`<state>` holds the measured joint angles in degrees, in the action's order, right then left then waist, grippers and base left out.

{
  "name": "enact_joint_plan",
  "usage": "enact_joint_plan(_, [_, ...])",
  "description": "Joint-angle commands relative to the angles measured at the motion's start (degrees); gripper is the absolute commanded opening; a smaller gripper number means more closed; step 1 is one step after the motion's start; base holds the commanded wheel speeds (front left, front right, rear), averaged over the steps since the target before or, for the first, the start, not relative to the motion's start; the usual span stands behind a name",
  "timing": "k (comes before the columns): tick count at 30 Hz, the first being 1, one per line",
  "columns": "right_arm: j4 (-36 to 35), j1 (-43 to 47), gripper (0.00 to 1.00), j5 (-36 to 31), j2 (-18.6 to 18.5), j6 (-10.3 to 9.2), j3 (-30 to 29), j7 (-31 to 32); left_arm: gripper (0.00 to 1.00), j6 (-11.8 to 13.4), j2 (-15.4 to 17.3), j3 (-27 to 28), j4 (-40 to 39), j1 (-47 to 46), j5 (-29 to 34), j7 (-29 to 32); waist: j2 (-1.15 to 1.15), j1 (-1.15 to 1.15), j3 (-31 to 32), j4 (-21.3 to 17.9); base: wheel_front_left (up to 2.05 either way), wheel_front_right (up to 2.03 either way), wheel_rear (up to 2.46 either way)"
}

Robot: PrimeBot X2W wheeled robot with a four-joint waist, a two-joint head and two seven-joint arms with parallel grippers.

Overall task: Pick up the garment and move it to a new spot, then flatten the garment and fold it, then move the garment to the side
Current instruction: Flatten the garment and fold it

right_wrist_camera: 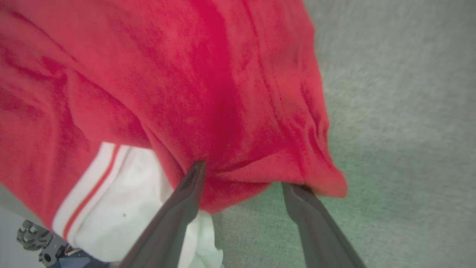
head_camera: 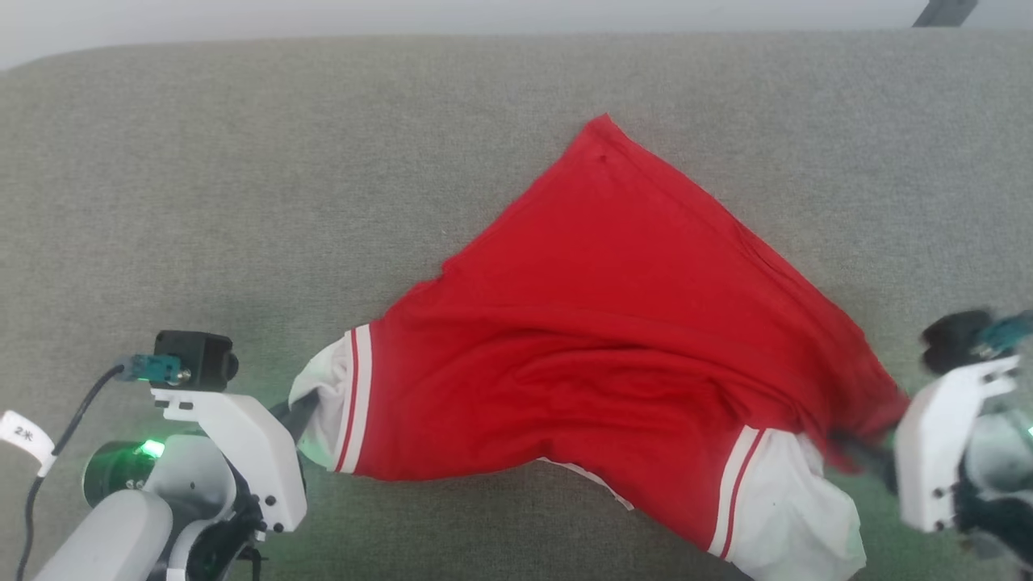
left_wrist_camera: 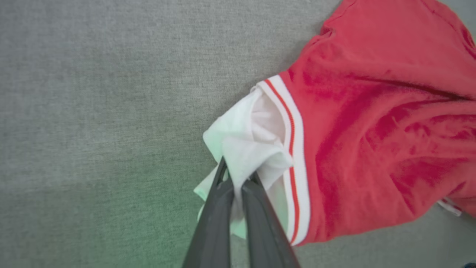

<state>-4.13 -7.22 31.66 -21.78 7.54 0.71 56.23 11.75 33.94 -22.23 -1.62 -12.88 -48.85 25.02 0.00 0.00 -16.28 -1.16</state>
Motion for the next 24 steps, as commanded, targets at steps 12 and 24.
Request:
enact_joint_plan(12, [-13.1,-8.8,1.0,-0.8,0.9,-0.09,-2.9,2.3,0.0,-1.2,-1.8,-1.7,0.0,-0.6,0.1,-0.7,0.0,0.0,0.4,4.0,0.0,0.0,0.0])
enact_joint_plan(24, [9.9,-31.4,1.0,-0.3,-5.7,-0.07,8.0,-4.9,0.0,-5.2,-8.1,-7.2,4.6,-8.6,1.8,-0.9,0.0,0.0,-4.0,15.5,0.0,0.0,0.0])
